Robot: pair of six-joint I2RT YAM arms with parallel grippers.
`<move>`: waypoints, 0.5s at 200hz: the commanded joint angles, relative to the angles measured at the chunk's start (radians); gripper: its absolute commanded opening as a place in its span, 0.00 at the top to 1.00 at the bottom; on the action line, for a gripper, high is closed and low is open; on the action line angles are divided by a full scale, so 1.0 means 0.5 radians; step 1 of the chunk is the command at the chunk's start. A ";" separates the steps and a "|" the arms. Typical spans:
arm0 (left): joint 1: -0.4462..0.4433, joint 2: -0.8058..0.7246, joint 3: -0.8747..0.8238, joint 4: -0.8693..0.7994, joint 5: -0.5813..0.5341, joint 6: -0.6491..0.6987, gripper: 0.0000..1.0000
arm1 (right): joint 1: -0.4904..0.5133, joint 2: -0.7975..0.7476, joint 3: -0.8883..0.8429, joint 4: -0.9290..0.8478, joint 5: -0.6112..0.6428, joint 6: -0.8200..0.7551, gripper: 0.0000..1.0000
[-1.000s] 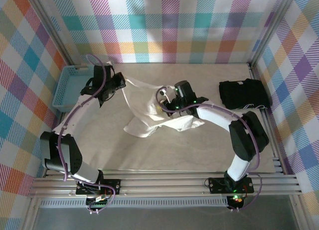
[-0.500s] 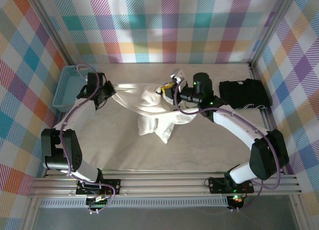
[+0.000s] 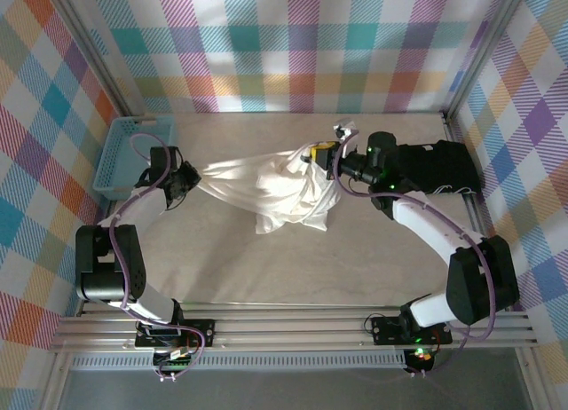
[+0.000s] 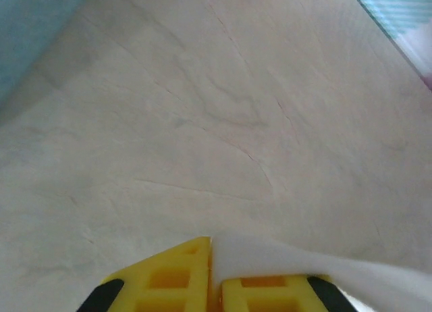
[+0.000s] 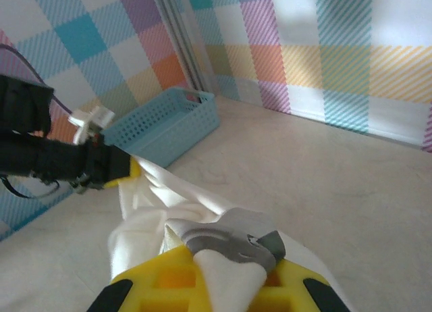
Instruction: Fold the inside-out t-shirt
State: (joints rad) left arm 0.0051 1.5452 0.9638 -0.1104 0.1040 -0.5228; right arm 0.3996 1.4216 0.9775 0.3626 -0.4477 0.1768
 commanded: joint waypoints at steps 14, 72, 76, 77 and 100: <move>-0.145 -0.177 -0.120 0.067 0.064 0.110 0.27 | 0.002 0.056 0.018 0.236 -0.124 0.114 1.00; -0.565 -0.391 -0.198 0.277 0.493 0.151 0.04 | 0.002 0.096 -0.018 0.225 -0.150 0.119 1.00; -0.590 -0.370 -0.179 0.272 0.510 0.158 0.03 | 0.003 0.096 -0.021 0.228 -0.153 0.121 1.00; -0.595 -0.365 -0.174 0.271 0.513 0.158 0.03 | 0.004 0.098 -0.021 0.228 -0.152 0.122 1.00; -0.678 -0.212 -0.011 0.273 0.578 0.170 0.03 | 0.005 0.090 -0.040 0.232 -0.171 0.115 1.00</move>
State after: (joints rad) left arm -0.2977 1.3674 0.8738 -0.0116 0.2977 -0.4648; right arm 0.3996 1.4651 0.9733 0.4107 -0.4927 0.2256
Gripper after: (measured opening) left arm 0.969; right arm 0.054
